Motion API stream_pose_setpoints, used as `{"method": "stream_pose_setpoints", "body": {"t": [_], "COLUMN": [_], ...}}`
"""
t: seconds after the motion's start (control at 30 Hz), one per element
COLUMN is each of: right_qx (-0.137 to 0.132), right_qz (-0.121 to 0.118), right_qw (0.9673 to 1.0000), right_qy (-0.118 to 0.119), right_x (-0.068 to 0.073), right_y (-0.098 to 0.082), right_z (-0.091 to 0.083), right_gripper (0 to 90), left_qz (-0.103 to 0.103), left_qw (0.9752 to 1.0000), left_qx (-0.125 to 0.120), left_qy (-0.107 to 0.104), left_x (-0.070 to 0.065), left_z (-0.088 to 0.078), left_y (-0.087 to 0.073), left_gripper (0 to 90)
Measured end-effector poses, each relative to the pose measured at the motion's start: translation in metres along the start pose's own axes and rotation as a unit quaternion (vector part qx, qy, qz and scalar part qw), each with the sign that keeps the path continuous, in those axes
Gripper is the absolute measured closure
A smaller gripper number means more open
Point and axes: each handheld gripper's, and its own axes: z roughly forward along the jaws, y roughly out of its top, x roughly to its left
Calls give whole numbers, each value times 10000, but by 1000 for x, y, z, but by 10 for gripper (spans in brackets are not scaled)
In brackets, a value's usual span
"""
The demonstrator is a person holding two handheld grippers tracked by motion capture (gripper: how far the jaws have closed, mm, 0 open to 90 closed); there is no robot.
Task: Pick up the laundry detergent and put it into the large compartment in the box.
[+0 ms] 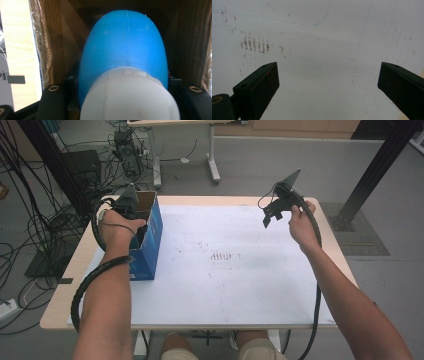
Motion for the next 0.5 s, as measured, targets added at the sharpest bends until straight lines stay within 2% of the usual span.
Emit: {"method": "stream_pose_setpoints", "body": {"t": [0.5], "right_qx": [1], "right_qz": [-12], "right_qw": [10000], "right_qy": [-1], "right_x": [0], "right_y": [0], "right_z": [-1], "right_gripper": [37], "left_qz": [-4], "left_qw": [10000], "left_qx": [-14], "left_qy": [7], "left_x": [0], "left_z": [0], "left_y": [-1], "left_gripper": [371]}}
